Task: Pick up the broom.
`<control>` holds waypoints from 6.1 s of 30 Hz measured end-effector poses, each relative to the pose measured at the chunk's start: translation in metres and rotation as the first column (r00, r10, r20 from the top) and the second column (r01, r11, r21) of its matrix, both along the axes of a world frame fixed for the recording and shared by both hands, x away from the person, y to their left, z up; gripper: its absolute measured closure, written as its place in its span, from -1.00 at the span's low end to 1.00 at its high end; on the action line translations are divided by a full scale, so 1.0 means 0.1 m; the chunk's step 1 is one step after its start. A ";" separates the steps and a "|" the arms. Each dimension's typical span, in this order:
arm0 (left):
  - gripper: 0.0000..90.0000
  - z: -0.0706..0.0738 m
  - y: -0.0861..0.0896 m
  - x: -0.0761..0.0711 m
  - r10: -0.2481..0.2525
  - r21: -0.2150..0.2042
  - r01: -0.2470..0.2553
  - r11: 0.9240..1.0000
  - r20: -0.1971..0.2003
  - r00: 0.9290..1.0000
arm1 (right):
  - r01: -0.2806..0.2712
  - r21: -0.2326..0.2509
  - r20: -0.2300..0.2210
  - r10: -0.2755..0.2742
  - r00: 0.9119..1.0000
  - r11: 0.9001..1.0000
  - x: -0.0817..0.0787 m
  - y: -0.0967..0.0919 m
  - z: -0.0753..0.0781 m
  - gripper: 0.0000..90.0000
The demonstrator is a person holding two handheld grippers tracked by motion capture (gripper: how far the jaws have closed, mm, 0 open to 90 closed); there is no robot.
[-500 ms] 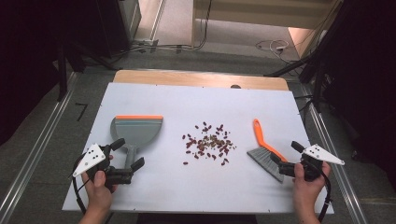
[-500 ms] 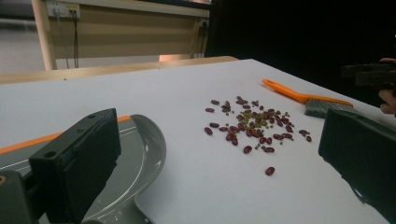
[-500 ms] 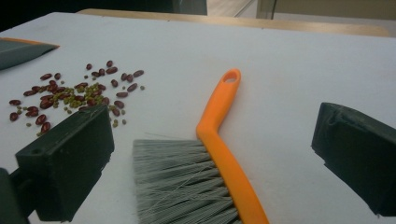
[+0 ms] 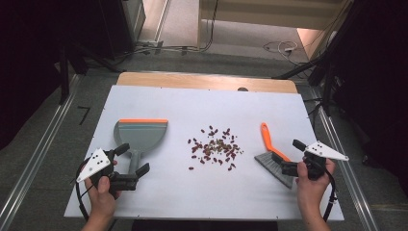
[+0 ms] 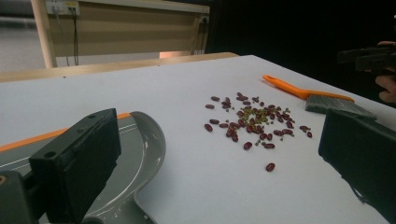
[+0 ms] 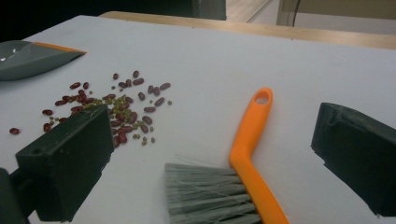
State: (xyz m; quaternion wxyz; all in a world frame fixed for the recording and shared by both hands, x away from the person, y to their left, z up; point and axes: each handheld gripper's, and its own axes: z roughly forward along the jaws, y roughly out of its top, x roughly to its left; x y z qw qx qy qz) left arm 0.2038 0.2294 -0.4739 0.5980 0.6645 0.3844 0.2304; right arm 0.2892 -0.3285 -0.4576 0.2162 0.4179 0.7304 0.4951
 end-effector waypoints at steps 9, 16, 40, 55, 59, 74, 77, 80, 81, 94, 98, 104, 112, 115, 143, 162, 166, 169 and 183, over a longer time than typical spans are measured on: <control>-0.99 0.00 0.01 0.00 0.002 0.003 -0.002 1.000 -0.003 1.000 | 0.016 -0.007 0.003 -0.016 1.000 1.000 0.01 -0.02 0.02 -1.00; -0.99 0.01 0.00 0.00 0.001 0.005 -0.001 1.000 0.002 1.000 | 0.015 -0.024 0.003 -0.015 1.000 1.000 -0.01 -0.01 0.02 -1.00; -0.99 0.02 -0.04 0.04 -0.008 0.001 0.008 1.000 0.002 1.000 | 0.023 -0.064 -0.034 -0.025 0.999 0.998 0.02 0.01 0.06 -1.00; -0.99 0.01 -0.05 0.05 -0.008 0.004 0.008 1.000 -0.007 1.000 | 0.033 -0.186 -0.256 -0.081 0.963 0.982 0.63 0.13 0.18 -0.46; -0.99 0.01 -0.04 0.05 -0.006 0.000 0.006 1.000 -0.005 1.000 | 0.033 -0.223 -0.363 -0.115 0.925 0.974 0.82 0.23 0.15 -0.10; -0.99 0.00 -0.05 0.06 -0.010 0.008 0.010 1.000 -0.010 1.000 | -0.011 -0.417 -0.545 -0.240 0.803 0.909 0.95 0.47 -0.05 0.29; -0.99 0.01 -0.05 0.06 -0.009 0.009 0.009 1.000 -0.010 1.000 | -0.040 -0.465 -0.552 -0.254 0.794 0.884 0.94 0.54 -0.11 0.29; -0.99 0.01 -0.05 0.06 -0.008 0.009 0.008 1.000 -0.010 1.000 | -0.039 -0.487 -0.542 -0.267 0.797 0.872 0.93 0.56 -0.13 0.28; -0.99 0.01 -0.05 0.06 -0.008 0.009 0.008 1.000 -0.010 1.000 | -0.039 -0.487 -0.542 -0.267 0.797 0.872 0.93 0.56 -0.13 0.28; -0.99 0.02 -0.08 0.05 -0.012 0.028 0.012 1.000 -0.005 1.000 | 0.003 -0.450 -0.510 -0.260 0.820 0.893 0.88 0.50 -0.15 0.51; -0.99 0.02 -0.07 0.05 -0.008 0.025 0.009 1.000 -0.008 1.000 | 0.050 -0.393 -0.442 -0.236 0.866 0.918 0.78 0.43 -0.11 0.51; -0.99 0.04 -0.11 0.03 -0.017 0.036 0.017 0.999 0.001 1.000 | 0.162 -0.192 -0.323 -0.218 0.921 0.968 0.57 0.20 -0.04 0.51; -0.99 0.07 -0.15 0.00 -0.022 0.038 0.021 0.999 0.014 1.000 | 0.179 0.025 -0.103 -0.176 0.979 0.983 0.33 0.01 0.13 0.52; -0.99 0.09 -0.17 -0.01 -0.027 0.044 0.026 0.999 0.022 0.999 | 0.174 0.078 -0.057 -0.169 0.984 0.982 0.26 0.03 0.18 0.53; -0.95 0.32 -1.02 0.36 -0.209 0.038 0.210 0.977 -0.034 0.977 | -0.060 0.191 0.133 0.034 0.991 0.980 0.00 1.02 0.69 0.53; -0.17 0.31 -1.56 0.29 -0.272 0.008 0.275 0.962 -0.110 0.956 | -0.172 0.191 0.141 0.146 0.979 0.967 -0.35 1.73 0.58 0.53; 0.10 0.30 -1.62 0.28 -0.260 0.013 0.263 0.965 -0.120 0.958 | -0.185 0.199 0.145 0.158 0.977 0.962 -0.41 1.82 0.59 0.53; 0.34 0.29 -1.64 0.27 -0.245 0.029 0.251 0.968 -0.127 0.961 | -0.197 0.212 0.144 0.169 0.975 0.957 -0.44 1.86 0.59 0.52; 0.92 0.30 -1.52 0.28 -0.281 0.031 0.286 0.958 -0.120 0.952 | -0.259 0.206 0.166 0.227 0.960 0.944 -0.40 1.88 0.56 0.19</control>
